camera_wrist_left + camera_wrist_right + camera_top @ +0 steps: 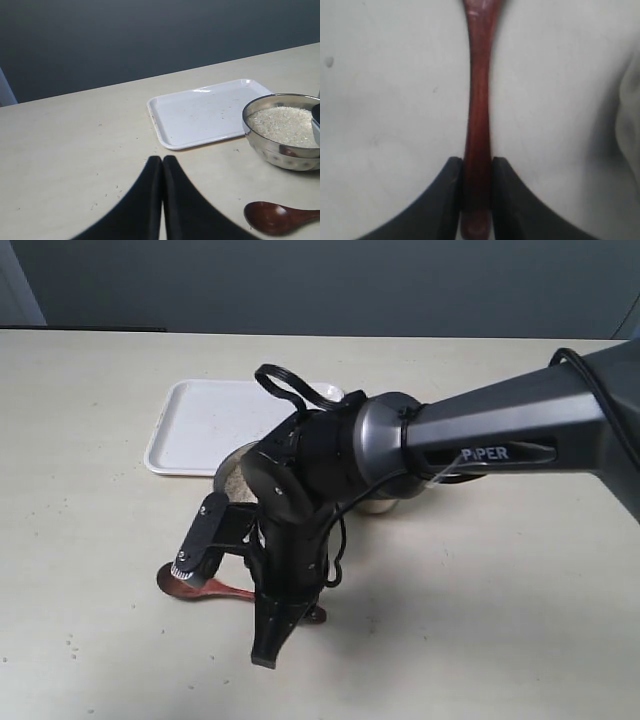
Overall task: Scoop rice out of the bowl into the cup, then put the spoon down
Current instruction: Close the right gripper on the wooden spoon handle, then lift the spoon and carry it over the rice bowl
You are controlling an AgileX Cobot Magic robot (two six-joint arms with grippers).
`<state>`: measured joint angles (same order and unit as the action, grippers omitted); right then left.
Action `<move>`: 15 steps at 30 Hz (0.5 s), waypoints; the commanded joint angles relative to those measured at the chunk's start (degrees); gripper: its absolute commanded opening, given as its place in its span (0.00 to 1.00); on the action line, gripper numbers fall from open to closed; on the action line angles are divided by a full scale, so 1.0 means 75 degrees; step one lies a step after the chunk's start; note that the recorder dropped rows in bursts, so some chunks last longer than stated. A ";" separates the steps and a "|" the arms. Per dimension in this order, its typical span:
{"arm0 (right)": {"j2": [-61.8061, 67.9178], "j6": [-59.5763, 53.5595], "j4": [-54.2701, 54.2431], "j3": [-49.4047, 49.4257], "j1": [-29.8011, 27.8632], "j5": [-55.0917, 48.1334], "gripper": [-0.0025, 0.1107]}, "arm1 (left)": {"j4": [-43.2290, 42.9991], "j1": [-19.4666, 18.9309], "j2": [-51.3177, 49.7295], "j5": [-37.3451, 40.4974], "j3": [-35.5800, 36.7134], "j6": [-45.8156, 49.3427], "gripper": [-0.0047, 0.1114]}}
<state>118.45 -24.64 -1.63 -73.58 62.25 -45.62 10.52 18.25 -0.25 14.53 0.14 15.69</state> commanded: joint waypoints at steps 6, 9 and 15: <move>-0.0963 -0.0337 -0.0156 -0.0539 0.0153 -0.1585 0.02 | 0.0025 0.0017 0.0033 -0.0113 -0.0018 -0.0018 0.04; -0.1396 -0.0457 -0.0261 -0.0954 0.0153 -0.1880 0.02 | 0.0025 0.0017 0.0033 -0.0113 -0.0018 -0.0018 0.04; -0.1892 -0.0502 0.1177 -0.1924 0.0153 -0.3221 0.02 | 0.0025 0.0017 0.0033 -0.0113 -0.0018 -0.0018 0.04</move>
<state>105.52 -28.12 -0.35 -85.28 63.40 -63.75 10.52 18.25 -0.25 14.53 0.14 15.69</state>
